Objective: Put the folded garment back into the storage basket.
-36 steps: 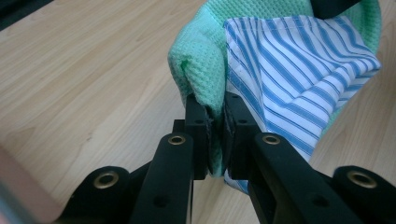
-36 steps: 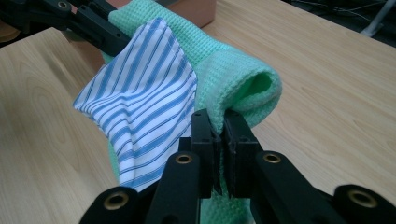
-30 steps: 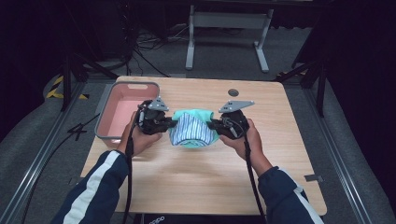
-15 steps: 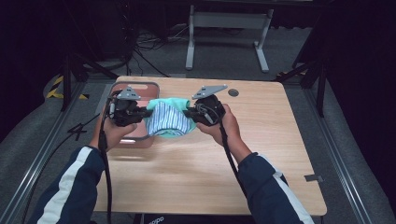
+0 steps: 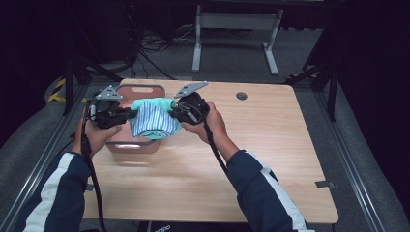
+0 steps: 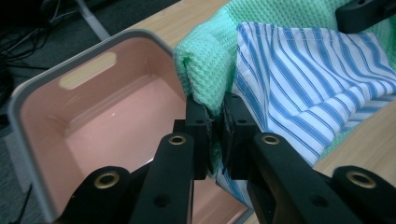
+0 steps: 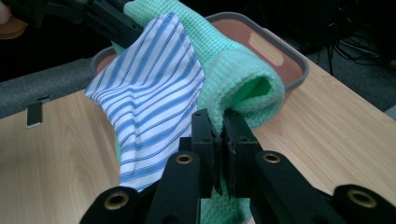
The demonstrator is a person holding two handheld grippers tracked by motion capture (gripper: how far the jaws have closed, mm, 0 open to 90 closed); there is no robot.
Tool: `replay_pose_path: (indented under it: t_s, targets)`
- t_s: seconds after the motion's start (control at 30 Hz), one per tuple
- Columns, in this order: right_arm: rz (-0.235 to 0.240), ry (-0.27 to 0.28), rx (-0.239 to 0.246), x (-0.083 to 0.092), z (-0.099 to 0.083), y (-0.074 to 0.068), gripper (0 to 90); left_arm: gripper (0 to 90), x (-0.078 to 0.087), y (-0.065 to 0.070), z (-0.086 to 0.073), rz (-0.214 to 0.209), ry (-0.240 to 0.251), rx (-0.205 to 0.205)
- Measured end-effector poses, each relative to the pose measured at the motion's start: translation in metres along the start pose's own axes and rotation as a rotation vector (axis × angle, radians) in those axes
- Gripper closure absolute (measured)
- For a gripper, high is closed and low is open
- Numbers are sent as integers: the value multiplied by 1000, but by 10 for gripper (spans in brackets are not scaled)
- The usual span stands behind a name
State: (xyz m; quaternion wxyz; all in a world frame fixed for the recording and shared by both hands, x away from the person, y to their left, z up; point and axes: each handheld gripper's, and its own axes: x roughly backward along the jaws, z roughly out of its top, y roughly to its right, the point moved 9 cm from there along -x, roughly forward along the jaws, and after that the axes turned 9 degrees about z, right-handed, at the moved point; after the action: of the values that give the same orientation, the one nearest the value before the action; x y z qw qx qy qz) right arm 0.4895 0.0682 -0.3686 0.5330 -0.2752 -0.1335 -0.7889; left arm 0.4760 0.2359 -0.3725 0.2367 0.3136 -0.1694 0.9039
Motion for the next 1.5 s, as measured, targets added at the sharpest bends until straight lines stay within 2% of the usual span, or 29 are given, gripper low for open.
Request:
replay_pose_path:
  t_s: [0.1, 0.13, 0.47, 0.53, 0.83, 0.97, 1.17, 1.23, 1.3, 1.5]
  targets:
    - [8, -3, 8, -8, 4, -3, 842, 828, 2, -5, -3, 10, -16, 6]
    - [11, -3, 9, -11, 6, -4, 842, 827, 3, -10, -6, 27, -29, -6]
    - [47, -22, 21, -46, 17, -16, 842, 828, 9, -34, -24, 76, -45, 30]
    - [46, -26, 25, -49, 18, -17, 841, 828, 9, -37, -26, 87, -48, 27]
    - [60, -50, 29, -80, 19, -22, 841, 828, 2, -53, -40, 114, -76, 48]
    - [62, -56, 19, -88, 17, -21, 841, 828, -4, -55, -45, 115, -92, 61]
    - [58, -70, 10, -94, 12, -17, 840, 827, -14, -56, -48, 130, -106, 44]
    - [54, -75, 6, -97, 10, -17, 840, 827, -17, -54, -49, 126, -120, 57]
    - [55, -84, 4, -100, 8, -15, 838, 826, -21, -55, -50, 138, -131, 37]
    - [51, -105, -4, -107, 2, -13, 832, 808, -31, -52, -57, 147, -152, 32]
